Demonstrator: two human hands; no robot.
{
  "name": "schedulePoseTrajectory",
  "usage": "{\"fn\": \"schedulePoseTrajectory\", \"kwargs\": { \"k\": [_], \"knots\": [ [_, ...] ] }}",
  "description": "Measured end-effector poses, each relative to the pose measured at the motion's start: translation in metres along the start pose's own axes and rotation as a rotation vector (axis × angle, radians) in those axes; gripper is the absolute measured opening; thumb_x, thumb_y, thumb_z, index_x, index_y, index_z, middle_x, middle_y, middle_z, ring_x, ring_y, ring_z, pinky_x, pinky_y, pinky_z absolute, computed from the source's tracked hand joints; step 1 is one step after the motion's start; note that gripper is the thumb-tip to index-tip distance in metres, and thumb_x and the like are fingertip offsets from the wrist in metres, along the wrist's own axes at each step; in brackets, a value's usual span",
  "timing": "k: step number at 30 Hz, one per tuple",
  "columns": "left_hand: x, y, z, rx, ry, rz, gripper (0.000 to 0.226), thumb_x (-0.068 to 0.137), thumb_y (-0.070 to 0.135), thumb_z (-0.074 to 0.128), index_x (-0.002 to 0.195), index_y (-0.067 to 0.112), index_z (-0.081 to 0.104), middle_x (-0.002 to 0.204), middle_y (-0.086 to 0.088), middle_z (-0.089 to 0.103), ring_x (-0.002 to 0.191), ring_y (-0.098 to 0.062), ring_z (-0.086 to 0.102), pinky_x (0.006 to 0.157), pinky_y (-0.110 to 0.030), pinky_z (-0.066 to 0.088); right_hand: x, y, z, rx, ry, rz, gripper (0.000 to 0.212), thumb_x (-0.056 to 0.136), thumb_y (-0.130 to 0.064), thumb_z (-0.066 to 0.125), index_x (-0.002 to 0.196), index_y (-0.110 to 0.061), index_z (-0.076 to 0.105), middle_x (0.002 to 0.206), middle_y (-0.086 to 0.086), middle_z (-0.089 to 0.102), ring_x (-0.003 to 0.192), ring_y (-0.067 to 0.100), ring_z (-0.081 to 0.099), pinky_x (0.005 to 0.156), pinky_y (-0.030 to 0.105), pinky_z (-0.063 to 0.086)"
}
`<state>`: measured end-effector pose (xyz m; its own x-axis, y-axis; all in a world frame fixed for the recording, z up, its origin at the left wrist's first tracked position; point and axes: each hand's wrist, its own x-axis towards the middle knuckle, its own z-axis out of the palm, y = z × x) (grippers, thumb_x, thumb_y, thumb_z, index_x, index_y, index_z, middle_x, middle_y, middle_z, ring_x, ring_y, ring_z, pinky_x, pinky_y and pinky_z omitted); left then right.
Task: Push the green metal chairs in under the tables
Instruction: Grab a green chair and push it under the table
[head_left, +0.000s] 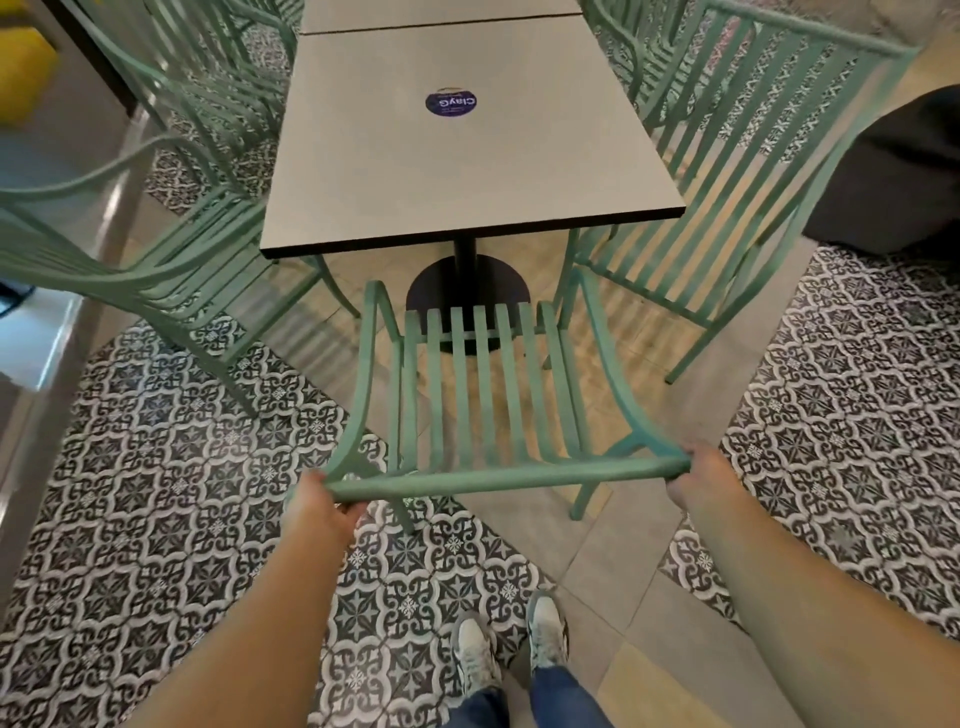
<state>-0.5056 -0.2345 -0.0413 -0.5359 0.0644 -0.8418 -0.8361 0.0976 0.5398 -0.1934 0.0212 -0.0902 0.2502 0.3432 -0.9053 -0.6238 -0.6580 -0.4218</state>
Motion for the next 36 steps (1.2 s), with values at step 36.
{"fn": "schedulePoseTrajectory", "kwargs": {
  "k": [36],
  "knots": [
    [0.073,0.097,0.106,-0.132,0.023,-0.006,0.038,0.098,0.023,0.052,0.131,0.006,0.047,0.118,-0.018,0.059,0.092,-0.032,0.062,0.054,-0.042,0.054,-0.011,-0.025,0.165,-0.208,-0.079,-0.059,0.027,0.089,-0.008,0.060,0.111,-0.009,0.045,0.115,0.010,0.052,0.111,0.022,0.059,0.098,0.034,0.049]
  ]
}}
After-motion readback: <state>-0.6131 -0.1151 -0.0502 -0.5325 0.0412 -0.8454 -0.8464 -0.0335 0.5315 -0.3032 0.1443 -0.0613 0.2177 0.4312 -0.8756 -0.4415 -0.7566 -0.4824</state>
